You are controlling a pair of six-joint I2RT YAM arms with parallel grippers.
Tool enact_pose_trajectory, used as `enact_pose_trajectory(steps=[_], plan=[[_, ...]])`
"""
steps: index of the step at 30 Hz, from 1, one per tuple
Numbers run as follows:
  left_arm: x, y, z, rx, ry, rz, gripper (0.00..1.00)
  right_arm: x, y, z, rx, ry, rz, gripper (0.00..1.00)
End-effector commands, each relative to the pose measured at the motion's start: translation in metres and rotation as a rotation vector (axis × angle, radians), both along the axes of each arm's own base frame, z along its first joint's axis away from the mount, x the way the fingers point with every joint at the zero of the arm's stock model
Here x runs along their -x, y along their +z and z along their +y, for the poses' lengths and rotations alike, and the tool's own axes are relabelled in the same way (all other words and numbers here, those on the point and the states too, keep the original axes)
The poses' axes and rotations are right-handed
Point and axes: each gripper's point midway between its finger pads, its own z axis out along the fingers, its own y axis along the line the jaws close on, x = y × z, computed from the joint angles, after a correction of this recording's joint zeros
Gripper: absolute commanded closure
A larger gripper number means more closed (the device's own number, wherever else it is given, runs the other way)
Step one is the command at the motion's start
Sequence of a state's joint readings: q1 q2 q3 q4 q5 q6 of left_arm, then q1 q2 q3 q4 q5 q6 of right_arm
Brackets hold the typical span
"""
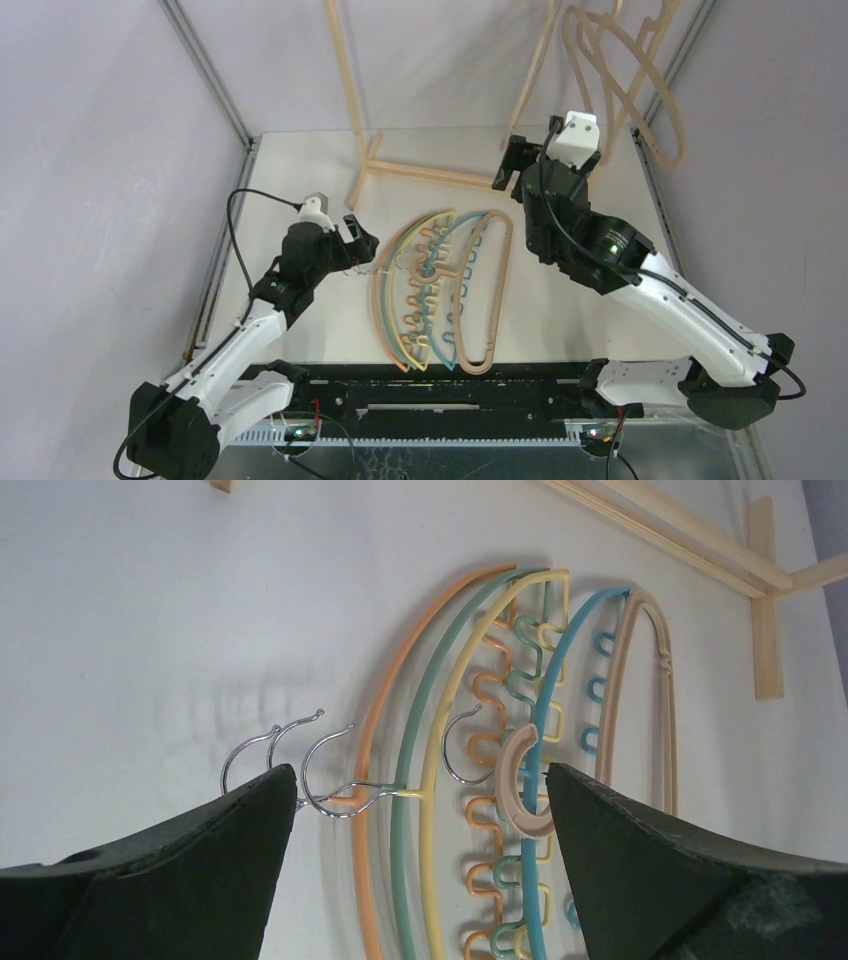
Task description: Organize the hangers
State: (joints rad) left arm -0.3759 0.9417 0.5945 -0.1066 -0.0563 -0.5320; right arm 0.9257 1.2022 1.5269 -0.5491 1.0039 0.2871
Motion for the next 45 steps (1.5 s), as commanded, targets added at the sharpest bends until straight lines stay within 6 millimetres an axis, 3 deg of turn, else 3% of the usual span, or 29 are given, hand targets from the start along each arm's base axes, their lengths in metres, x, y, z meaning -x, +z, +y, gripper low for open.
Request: enact_pose_trajectory(steps=[1, 4, 8, 14, 18, 24, 30, 36, 39, 42, 45], plan=[[-0.005, 0.008, -0.005, 0.009, -0.014, -0.04, 0.0, 0.022, -0.01, -0.027, 0.024, -0.071, 0.014, 0.14], [-0.006, 0.004, -0.005, 0.006, -0.014, -0.03, 0.0, 0.035, -0.027, -0.029, 0.038, -0.058, 0.06, 0.14], [-0.006, 0.004, -0.006, 0.01, -0.016, -0.026, 0.0, 0.054, -0.068, -0.004, 0.079, 0.057, 0.159, 0.16], [-0.006, 0.004, -0.005, 0.013, -0.005, -0.029, 0.0, 0.092, -0.18, 0.061, 0.143, 0.278, 0.433, 0.21], [-0.006, 0.001, -0.007, 0.025, -0.012, -0.02, 0.0, 0.115, -0.257, 0.089, 0.171, 0.328, 0.62, 0.24], [-0.004, 0.002, -0.008, 0.036, -0.015, -0.026, 0.01, 0.134, -0.333, 0.112, 0.197, 0.374, 0.789, 0.27], [-0.003, 0.003, -0.008, 0.035, -0.02, -0.032, 0.0, 0.142, -0.367, 0.133, 0.166, 0.438, 0.875, 0.34], [-0.001, 0.001, -0.007, 0.029, -0.02, -0.027, 0.01, 0.139, -0.388, 0.127, 0.176, 0.421, 0.92, 0.45], [-0.001, -0.001, -0.006, 0.025, -0.018, -0.025, 0.0, 0.14, -0.393, 0.123, 0.18, 0.411, 0.938, 0.57], [-0.001, -0.001, -0.005, 0.025, -0.016, -0.023, 0.0, 0.139, -0.394, 0.118, 0.193, 0.397, 0.935, 0.62], [-0.001, -0.001, -0.006, 0.025, -0.018, -0.023, 0.0, 0.138, -0.393, 0.113, 0.204, 0.374, 0.934, 0.82]])
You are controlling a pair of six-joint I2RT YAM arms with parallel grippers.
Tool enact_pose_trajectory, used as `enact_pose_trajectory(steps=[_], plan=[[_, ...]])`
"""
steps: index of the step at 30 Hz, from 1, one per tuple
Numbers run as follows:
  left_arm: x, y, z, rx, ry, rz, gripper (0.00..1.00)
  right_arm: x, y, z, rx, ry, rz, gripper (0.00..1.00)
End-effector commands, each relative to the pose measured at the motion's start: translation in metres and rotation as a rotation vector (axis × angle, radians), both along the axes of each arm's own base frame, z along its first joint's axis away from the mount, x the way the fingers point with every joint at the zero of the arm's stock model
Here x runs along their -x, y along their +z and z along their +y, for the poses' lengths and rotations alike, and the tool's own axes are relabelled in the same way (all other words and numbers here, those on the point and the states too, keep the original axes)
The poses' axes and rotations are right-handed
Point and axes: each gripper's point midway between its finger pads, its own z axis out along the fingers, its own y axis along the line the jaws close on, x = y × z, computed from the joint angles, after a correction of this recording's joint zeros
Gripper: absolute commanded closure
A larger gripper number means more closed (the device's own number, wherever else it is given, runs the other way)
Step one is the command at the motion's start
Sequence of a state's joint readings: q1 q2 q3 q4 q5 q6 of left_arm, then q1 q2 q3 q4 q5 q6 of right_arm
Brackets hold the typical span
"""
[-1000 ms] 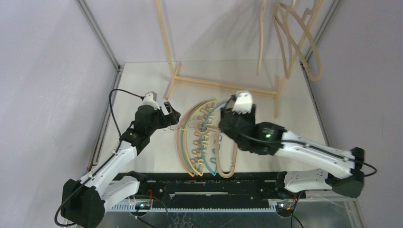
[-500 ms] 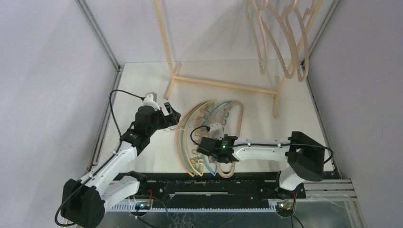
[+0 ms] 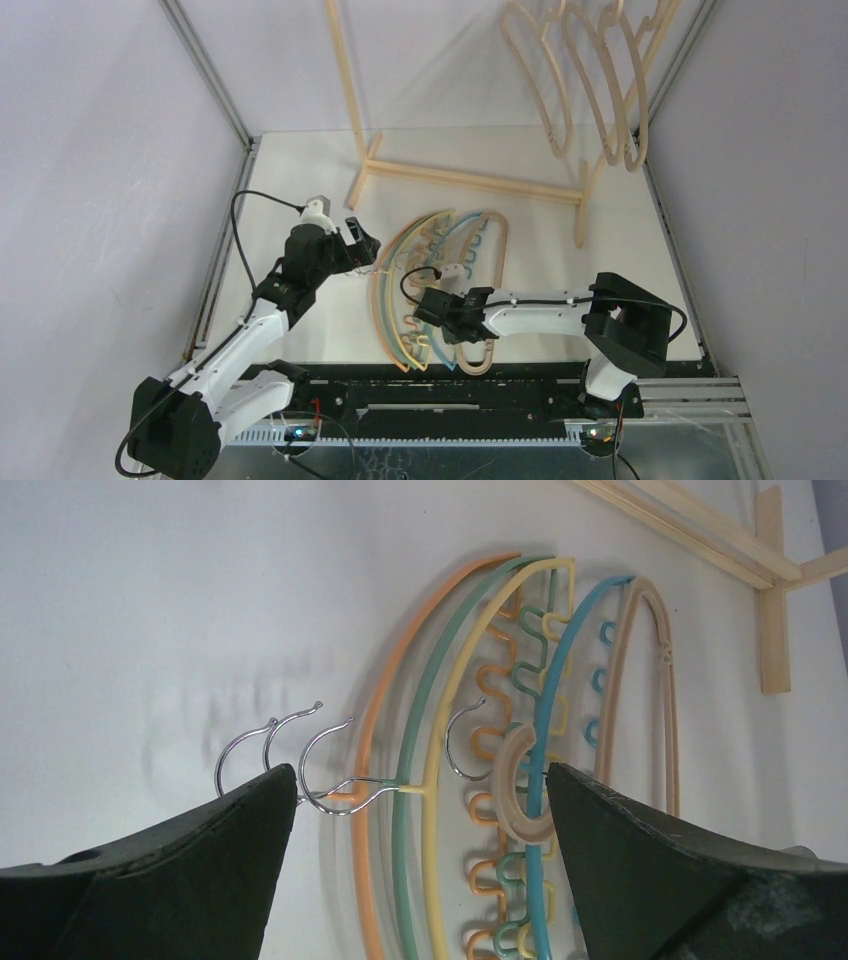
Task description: Organize the hangers
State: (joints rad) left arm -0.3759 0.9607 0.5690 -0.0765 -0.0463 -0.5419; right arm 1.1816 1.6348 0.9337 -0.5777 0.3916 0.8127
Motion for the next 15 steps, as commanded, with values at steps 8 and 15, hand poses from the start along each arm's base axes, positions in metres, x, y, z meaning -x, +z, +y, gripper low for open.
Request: enact_pose_trajectory(steps=[8, 15], plan=[[-0.002, 0.012, -0.004, 0.021, -0.012, -0.046, 0.01, -0.009, 0.065, -0.008, 0.044, -0.021, -0.133, 1.0], [-0.001, 0.017, -0.001, 0.025, 0.0, -0.062, 0.0, -0.018, 0.145, -0.011, -0.08, -0.041, -0.247, 1.0]])
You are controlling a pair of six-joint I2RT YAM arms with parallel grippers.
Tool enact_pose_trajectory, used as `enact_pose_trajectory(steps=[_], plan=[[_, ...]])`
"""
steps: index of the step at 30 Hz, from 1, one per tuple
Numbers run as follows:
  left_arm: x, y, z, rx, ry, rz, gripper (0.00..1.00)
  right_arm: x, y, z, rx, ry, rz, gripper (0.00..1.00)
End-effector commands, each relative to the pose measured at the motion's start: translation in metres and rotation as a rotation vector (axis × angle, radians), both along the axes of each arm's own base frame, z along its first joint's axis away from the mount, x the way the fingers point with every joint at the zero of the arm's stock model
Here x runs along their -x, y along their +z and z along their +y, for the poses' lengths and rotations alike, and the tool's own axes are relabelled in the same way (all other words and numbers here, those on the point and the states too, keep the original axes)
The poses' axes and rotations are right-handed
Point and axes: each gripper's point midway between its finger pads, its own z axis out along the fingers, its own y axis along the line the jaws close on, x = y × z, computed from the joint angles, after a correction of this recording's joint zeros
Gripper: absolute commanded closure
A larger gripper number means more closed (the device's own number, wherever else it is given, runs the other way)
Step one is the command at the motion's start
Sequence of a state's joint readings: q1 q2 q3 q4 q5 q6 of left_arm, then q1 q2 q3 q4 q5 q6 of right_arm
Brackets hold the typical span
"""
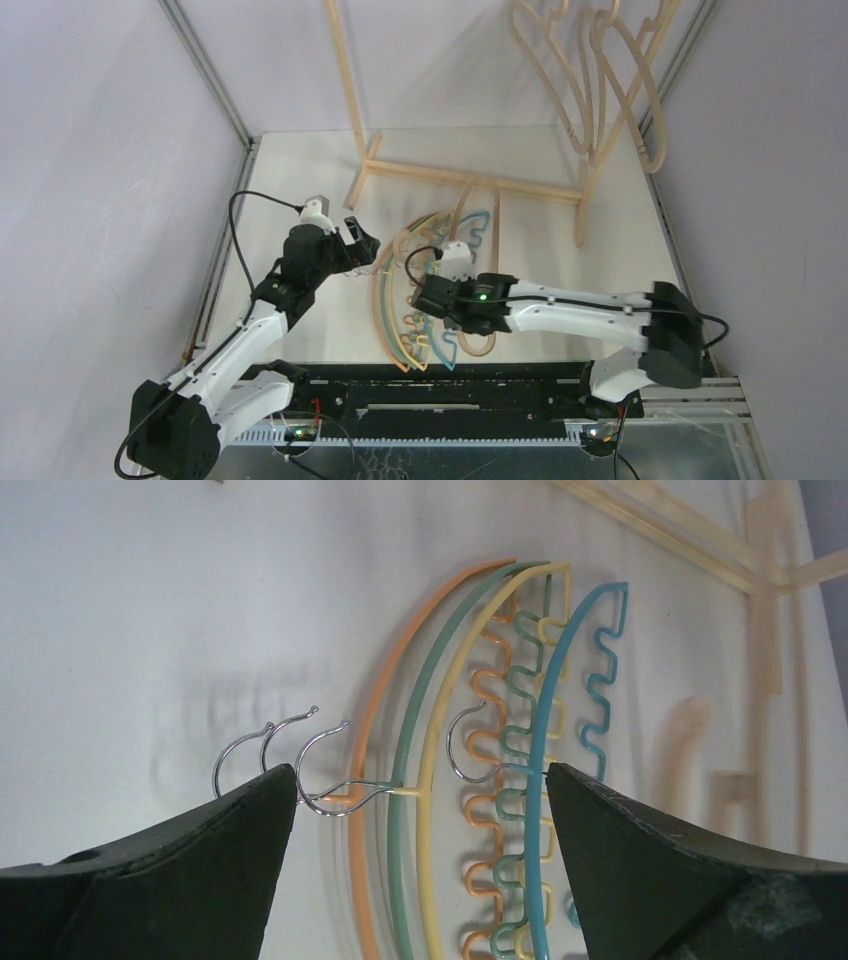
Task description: Organize the hangers
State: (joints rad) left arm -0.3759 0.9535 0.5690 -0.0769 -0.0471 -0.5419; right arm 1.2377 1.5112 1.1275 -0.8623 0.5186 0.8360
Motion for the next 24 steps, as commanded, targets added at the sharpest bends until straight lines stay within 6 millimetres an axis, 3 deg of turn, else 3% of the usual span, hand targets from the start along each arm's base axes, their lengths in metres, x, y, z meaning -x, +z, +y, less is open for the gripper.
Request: enact_pose_trajectory(steps=[1, 5, 11, 19, 24], plan=[[0.0, 0.016, -0.001, 0.022, 0.003, -0.058, 0.0, -0.019, 0.073, -0.011, -0.107, -0.041, -0.146, 1.0], [0.002, 0.021, 0.006, 0.021, 0.033, -0.081, 0.01, -0.043, 0.124, -0.01, -0.263, -0.044, -0.201, 1.0], [0.003, 0.032, 0.008, 0.037, 0.041, -0.116, 0.0, -0.091, 0.206, 0.027, -0.646, 0.079, -0.225, 1.0], [0.001, 0.036, 0.003, 0.052, 0.025, -0.117, 0.0, -0.139, 0.289, 0.075, -0.737, 0.231, -0.303, 1.0], [0.0, 0.04, 0.002, 0.047, 0.018, -0.121, 0.0, -0.178, 0.328, 0.085, -0.78, 0.233, -0.381, 1.0]])
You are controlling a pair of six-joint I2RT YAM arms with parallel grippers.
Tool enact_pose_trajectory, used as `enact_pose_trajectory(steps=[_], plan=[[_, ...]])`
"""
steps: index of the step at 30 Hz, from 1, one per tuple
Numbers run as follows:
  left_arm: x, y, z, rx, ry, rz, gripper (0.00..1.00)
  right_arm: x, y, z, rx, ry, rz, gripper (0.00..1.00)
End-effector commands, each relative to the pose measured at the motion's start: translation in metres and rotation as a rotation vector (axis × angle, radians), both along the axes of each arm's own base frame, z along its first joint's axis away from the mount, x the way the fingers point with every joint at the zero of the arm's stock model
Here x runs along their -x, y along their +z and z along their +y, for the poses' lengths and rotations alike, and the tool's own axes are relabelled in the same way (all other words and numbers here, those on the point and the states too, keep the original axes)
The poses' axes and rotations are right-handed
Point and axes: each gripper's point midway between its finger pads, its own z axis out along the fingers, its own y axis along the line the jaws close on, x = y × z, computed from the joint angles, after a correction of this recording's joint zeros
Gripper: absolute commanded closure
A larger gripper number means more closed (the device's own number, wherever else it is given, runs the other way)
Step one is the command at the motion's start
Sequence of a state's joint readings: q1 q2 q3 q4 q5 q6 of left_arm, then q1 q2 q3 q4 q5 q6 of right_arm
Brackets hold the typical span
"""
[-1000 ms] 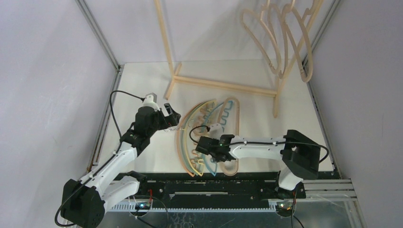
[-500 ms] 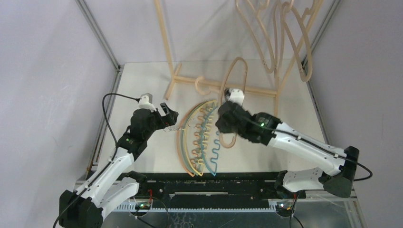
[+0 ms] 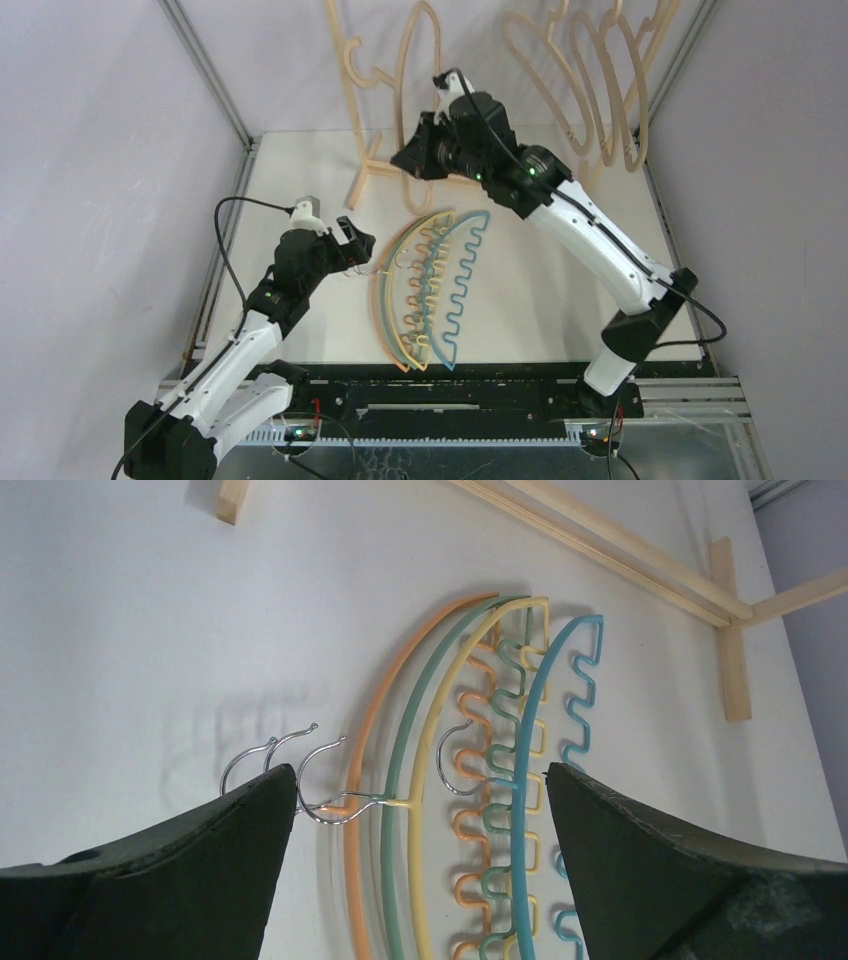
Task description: Organize the hangers
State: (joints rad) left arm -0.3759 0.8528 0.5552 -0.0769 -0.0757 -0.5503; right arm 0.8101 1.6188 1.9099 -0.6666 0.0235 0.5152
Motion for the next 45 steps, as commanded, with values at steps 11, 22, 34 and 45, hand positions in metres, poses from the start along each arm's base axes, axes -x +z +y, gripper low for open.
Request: enact_pose_trajectory(steps=[11, 22, 34, 45], plan=[[-0.006, 0.022, -0.004, 0.006, -0.012, -0.049, 0.0, -0.116, 0.08, -0.029, -0.119, -0.181, -0.215, 1.0], [-0.007, 0.02, -0.001, -0.011, 0.001, -0.044, 0.0, -0.156, 0.085, -0.064, -0.131, -0.298, -0.266, 1.0], [-0.007, 0.013, 0.0, -0.024, 0.003, -0.027, 0.0, -0.186, 0.071, -0.096, -0.096, -0.419, -0.261, 1.0], [-0.006, 0.008, 0.0, -0.028, -0.001, -0.014, 0.0, -0.196, 0.07, -0.129, -0.046, -0.566, -0.286, 1.0]])
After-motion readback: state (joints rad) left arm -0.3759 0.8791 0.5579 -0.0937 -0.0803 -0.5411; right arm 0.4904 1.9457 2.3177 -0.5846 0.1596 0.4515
